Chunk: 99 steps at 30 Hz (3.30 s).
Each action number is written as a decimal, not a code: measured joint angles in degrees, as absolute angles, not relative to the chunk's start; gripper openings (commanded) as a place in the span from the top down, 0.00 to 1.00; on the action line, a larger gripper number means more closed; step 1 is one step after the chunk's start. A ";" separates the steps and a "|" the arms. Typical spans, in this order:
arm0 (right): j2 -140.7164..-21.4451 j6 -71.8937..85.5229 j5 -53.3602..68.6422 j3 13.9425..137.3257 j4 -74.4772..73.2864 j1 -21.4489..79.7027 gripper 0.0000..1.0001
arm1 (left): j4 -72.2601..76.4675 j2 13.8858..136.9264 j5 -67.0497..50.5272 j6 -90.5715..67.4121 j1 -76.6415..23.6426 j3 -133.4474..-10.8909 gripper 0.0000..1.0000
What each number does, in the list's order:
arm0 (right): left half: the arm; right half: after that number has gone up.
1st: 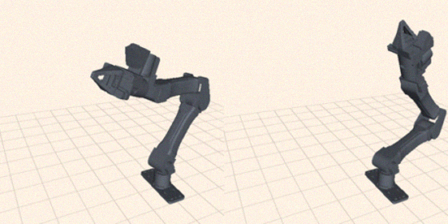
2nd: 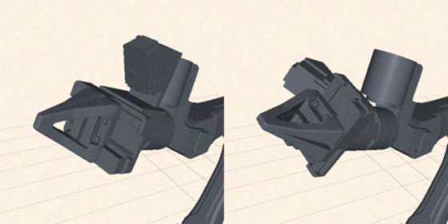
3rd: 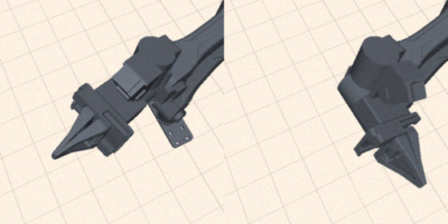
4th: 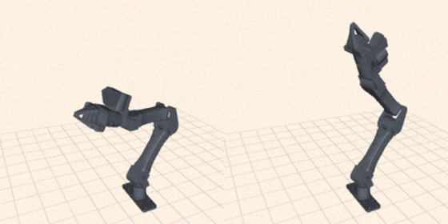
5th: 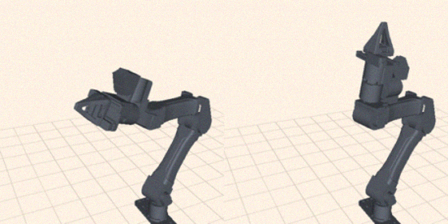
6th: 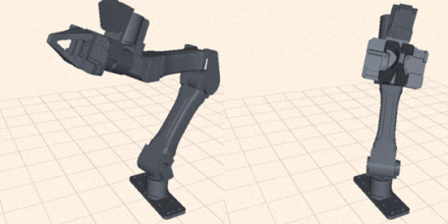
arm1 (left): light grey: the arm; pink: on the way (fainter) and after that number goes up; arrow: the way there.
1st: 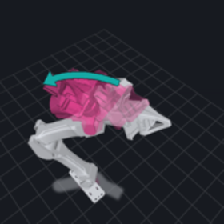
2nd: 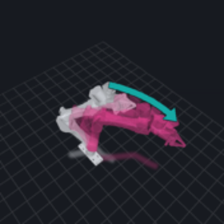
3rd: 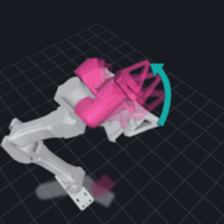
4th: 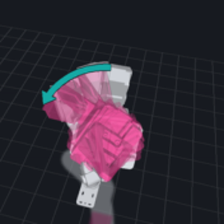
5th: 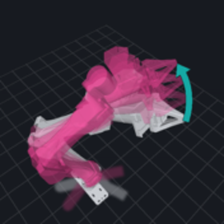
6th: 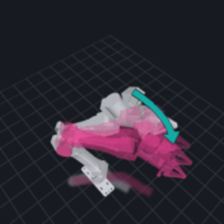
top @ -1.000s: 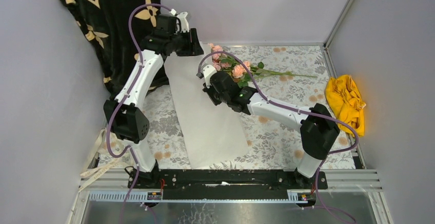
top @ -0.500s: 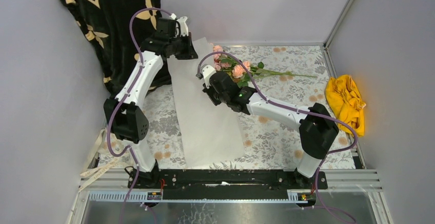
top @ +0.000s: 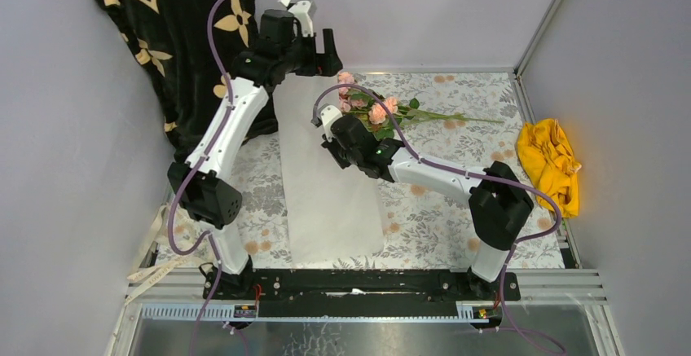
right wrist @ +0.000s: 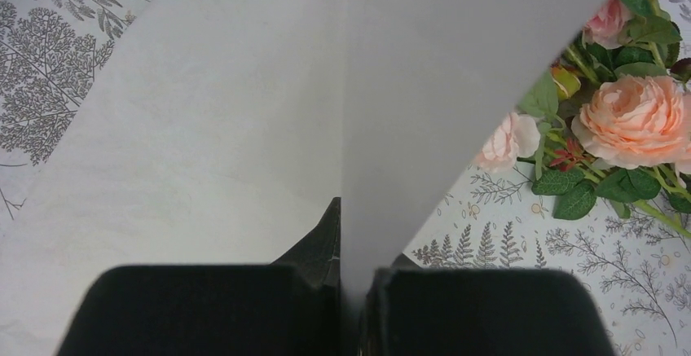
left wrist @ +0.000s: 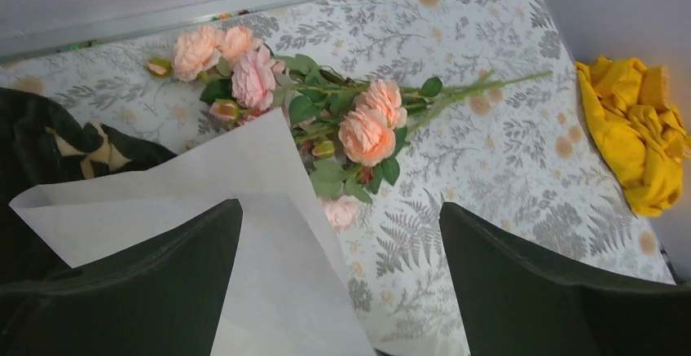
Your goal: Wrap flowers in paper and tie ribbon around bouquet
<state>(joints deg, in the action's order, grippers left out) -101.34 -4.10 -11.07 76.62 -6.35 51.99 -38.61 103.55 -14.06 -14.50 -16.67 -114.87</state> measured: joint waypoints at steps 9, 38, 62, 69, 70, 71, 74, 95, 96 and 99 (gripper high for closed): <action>-101.54 -3.27 -14.17 76.88 -6.37 52.01 1.00 | -39.48 109.62 -3.22 -14.00 -19.53 -118.26 0.02; -95.11 -17.28 7.84 79.07 -18.31 45.63 0.07 | -39.13 100.64 -9.45 -3.20 -6.76 -98.13 1.00; -113.80 3.73 19.77 84.90 -21.47 21.26 0.87 | -37.08 84.99 -10.72 10.26 0.08 -87.42 1.00; -123.87 10.15 21.12 88.23 -20.60 21.39 1.00 | -41.21 82.74 -8.49 13.78 2.33 -87.39 1.00; -125.25 11.11 21.21 90.19 -20.58 21.43 1.00 | -41.85 82.76 -8.36 13.96 2.37 -87.35 1.00; -127.15 12.36 21.41 92.64 -20.32 21.45 1.00 | -42.46 82.74 -8.43 14.02 2.37 -87.26 1.00; -133.62 16.16 20.88 102.41 -19.75 21.23 1.00 | -43.72 82.74 -9.45 13.93 2.37 -87.26 1.00; -128.86 16.71 20.45 103.48 -9.50 9.32 0.41 | -44.56 82.06 -15.40 16.01 -8.60 -86.00 1.00; -126.34 17.10 23.33 100.16 -7.51 9.67 0.38 | -45.36 81.67 -15.18 16.75 -8.58 -86.26 1.00; -121.69 19.73 30.87 91.55 0.32 11.00 0.36 | -48.12 81.49 -14.96 17.98 -8.99 -88.14 1.00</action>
